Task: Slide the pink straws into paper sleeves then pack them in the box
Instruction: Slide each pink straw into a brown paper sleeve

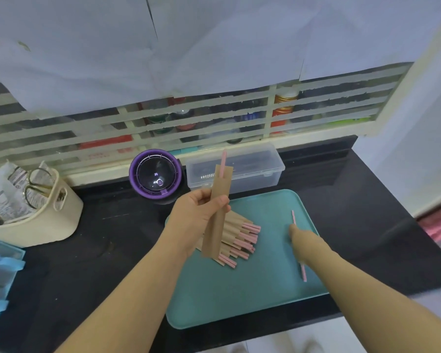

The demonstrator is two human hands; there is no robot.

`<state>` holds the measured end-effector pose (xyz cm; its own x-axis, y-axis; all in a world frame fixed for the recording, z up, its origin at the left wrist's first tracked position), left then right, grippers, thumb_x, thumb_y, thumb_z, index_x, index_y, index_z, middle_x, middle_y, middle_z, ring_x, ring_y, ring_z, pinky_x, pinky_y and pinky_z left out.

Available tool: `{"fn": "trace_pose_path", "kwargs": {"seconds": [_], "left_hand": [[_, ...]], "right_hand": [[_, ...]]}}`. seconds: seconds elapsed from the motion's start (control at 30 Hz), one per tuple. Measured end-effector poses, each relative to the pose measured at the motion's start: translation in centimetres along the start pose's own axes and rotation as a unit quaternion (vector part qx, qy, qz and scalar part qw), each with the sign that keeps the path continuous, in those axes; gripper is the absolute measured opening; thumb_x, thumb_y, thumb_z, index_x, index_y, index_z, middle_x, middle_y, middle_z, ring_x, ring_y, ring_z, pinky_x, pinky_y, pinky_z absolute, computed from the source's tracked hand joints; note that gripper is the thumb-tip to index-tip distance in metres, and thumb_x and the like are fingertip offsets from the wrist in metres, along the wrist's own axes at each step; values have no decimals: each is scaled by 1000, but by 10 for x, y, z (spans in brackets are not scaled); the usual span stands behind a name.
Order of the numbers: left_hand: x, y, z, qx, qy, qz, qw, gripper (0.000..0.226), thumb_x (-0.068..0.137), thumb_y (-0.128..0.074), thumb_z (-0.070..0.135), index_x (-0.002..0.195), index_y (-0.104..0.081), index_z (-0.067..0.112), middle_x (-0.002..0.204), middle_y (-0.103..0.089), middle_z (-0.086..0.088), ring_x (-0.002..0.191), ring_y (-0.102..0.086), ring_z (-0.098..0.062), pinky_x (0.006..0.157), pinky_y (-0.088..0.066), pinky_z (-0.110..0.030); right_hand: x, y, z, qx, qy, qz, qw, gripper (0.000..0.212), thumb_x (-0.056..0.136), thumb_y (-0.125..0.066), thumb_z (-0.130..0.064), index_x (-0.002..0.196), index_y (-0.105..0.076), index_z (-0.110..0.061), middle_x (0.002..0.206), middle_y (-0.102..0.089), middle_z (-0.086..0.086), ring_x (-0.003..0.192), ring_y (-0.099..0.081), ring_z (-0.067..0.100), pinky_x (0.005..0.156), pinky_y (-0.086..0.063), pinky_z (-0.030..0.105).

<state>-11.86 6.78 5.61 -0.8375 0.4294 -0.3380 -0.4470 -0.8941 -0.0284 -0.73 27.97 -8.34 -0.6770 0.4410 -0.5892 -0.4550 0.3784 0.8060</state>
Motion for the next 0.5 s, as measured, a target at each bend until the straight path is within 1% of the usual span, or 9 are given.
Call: {"fn": "trace_pose_path", "kwargs": {"seconds": [0.07, 0.1, 0.13, 0.17, 0.2, 0.23, 0.3, 0.33, 0.5], "left_hand": [[0, 1, -1, 11, 2, 0, 1000, 16, 85, -67, 16, 101, -68, 15, 82, -74, 0, 81, -69, -11, 88, -51, -34], [0, 2, -1, 13, 3, 0, 1000, 16, 85, -67, 16, 102, -69, 15, 82, -74, 0, 83, -69, -13, 89, -50, -35], [0, 3, 0, 13, 2, 1, 1000, 18, 85, -67, 16, 103, -68, 14, 82, -74, 0, 84, -69, -14, 90, -50, -36], [0, 4, 1, 13, 2, 2, 1000, 19, 86, -66, 16, 104, -68, 13, 82, -74, -1, 85, -69, -15, 90, -50, -36], [0, 6, 2, 16, 2, 4, 1000, 19, 86, -66, 16, 104, -68, 13, 83, -74, -1, 85, -69, -15, 90, -50, -36], [1, 7, 4, 19, 1, 6, 1000, 18, 86, -66, 17, 104, -68, 13, 83, -74, -1, 85, -69, -14, 91, -50, -37], [0, 8, 7, 17, 0, 7, 1000, 19, 86, -65, 17, 105, -67, 11, 84, -74, -1, 80, -69, -11, 90, -51, -36], [-1, 9, 10, 13, -3, 9, 1000, 21, 86, -65, 16, 106, -67, 10, 85, -73, -2, 77, -69, -10, 90, -52, -36], [-4, 8, 18, 12, -4, 5, 1000, 18, 84, -68, 17, 102, -68, 11, 82, -73, -2, 77, -68, -15, 94, -50, -42]], "right_hand": [[-1, 9, -13, 44, 34, -19, 998, 17, 90, -39, 1, 103, -46, -7, 92, -58, 14, 90, -58, 31, 76, -47, 36], [-3, 23, -21, 129, 61, -8, 990, 14, 90, -42, 0, 95, -54, -5, 91, -61, 16, 85, -60, 30, 78, -50, 37], [-5, 41, -23, 292, 58, 6, 955, 16, 91, -44, -1, 89, -59, -4, 83, -61, 16, 73, -59, 28, 76, -52, 38], [-11, 58, -25, 478, 49, 3, 877, 18, 92, -44, -2, 86, -61, -5, 76, -61, 13, 65, -58, 24, 72, -53, 36], [-18, 79, -28, 607, 60, 2, 792, 18, 94, -45, -3, 89, -62, -6, 77, -64, 9, 65, -60, 21, 72, -53, 33], [-27, 105, -34, 662, 103, 6, 742, 17, 95, -46, -5, 94, -62, -8, 84, -69, 4, 72, -64, 19, 75, -53, 29], [-48, 155, -50, 669, 197, 29, 716, 15, 93, -53, -10, 106, -62, -12, 101, -71, -4, 86, -69, 13, 82, -54, 25], [-59, 177, -55, 664, 226, 55, 711, 16, 92, -57, -14, 107, -62, -15, 101, -71, -4, 86, -69, 11, 83, -53, 25], [-112, 243, -78, 630, 295, 190, 693, 17, 95, -53, -24, 94, -69, -18, 65, -62, -7, 56, -47, 8, 63, -47, 17]]}}
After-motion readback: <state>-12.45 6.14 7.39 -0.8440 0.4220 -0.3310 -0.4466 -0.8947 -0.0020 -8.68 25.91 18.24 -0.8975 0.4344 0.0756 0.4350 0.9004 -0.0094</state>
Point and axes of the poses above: each hand's wrist, its own x-axis towards the middle knuckle, its own y-axis out of the back of the hand, z = x × y, the point moved 9 cm from there along x, towards the middle knuckle
